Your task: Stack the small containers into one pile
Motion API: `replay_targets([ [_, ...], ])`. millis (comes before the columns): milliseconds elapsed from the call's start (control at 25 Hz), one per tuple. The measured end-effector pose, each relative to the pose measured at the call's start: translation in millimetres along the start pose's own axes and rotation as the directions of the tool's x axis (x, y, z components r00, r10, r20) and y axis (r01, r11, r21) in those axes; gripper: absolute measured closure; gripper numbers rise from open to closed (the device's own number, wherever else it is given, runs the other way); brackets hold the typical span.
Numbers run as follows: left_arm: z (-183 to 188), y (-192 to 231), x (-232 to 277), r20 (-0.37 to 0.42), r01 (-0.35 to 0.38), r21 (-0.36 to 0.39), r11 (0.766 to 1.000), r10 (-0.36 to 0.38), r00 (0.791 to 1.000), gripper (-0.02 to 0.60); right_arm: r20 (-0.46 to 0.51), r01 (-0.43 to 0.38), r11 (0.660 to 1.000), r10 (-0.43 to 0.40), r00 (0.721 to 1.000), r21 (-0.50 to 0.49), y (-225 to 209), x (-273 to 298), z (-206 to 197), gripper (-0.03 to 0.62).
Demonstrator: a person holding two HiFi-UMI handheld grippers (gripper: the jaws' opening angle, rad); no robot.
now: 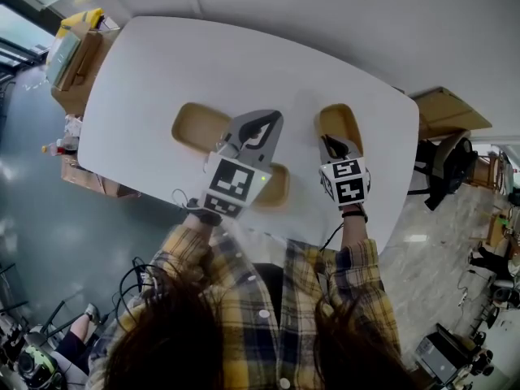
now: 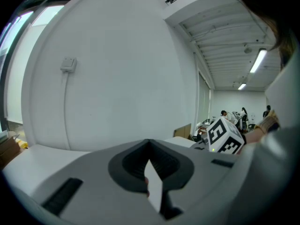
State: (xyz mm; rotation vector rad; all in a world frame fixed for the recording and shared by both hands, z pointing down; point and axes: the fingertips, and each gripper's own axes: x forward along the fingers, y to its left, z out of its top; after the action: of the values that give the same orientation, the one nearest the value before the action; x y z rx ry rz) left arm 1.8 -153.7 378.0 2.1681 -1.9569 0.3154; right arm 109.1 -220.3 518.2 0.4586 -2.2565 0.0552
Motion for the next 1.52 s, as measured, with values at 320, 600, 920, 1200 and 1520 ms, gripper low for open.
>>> replay_targets([
  [320, 3.8, 17.5, -20.6, 0.021, -0.059, -0.001, 0.998, 0.059, 0.998, 0.565, 0.075, -0.039, 0.996, 0.045, 0.996, -0.076, 25.8, -18.3, 39.3, 0.572],
  [600, -1.9, 39.8, -46.0, 0.015, -0.132, -0.014, 0.991, 0.132, 0.991, 0.565, 0.106, -0.121, 0.975, 0.143, 0.984, -0.187, 75.9, -30.2, 68.2, 0.572],
  [920, -11.5, 55.6, -73.5, 0.008, -0.195, -0.028, 0.98, 0.195, 0.981, 0.565, 0.085, -0.237, 0.929, 0.271, 0.959, -0.286, 142.7, -36.9, 67.9, 0.572],
  [1200, -21.4, 58.1, -93.7, 0.002, -0.225, -0.042, 0.973, 0.225, 0.974, 0.565, 0.056, -0.301, 0.898, 0.335, 0.94, -0.322, 184.8, -42.9, 53.6, 0.572],
  [1520, -33.2, 58.9, -113.7, -0.01, -0.249, -0.058, 0.967, 0.249, 0.969, 0.565, 0.03, -0.389, 0.825, 0.439, 0.898, -0.409, 229.2, -49.3, 35.0, 0.572],
])
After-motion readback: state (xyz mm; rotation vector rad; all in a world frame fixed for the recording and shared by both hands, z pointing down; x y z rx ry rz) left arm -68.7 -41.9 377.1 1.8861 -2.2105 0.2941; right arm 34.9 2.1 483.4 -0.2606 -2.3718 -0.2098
